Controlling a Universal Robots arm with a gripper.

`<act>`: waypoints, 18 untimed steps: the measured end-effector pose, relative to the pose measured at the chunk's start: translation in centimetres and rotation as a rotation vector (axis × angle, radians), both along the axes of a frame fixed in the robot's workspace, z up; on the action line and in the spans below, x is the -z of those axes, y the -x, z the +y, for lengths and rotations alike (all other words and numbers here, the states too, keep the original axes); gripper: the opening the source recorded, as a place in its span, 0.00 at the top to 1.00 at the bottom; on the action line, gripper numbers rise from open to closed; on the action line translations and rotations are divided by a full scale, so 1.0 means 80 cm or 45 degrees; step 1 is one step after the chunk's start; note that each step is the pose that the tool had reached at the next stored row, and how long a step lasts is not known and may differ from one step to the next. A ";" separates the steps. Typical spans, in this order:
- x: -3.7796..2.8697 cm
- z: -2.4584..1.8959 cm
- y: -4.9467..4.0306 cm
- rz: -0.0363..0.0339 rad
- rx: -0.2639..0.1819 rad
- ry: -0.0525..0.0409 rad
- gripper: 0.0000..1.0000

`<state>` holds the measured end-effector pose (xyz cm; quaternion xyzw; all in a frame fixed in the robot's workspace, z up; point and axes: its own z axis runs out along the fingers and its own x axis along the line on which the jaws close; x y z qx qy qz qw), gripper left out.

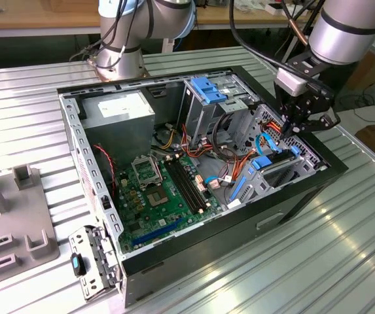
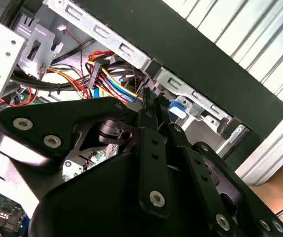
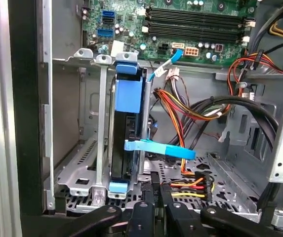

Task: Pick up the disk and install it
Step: 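Insert the second disk wire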

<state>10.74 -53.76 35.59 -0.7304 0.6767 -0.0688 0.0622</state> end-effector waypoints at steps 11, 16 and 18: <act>0.0049 -0.0283 0.014 -0.0182 0.001 -0.003 0.84; 0.0051 -0.0287 0.017 -0.0184 0.004 -0.003 0.84; 0.0057 -0.0295 0.017 -0.0198 0.014 -0.003 0.84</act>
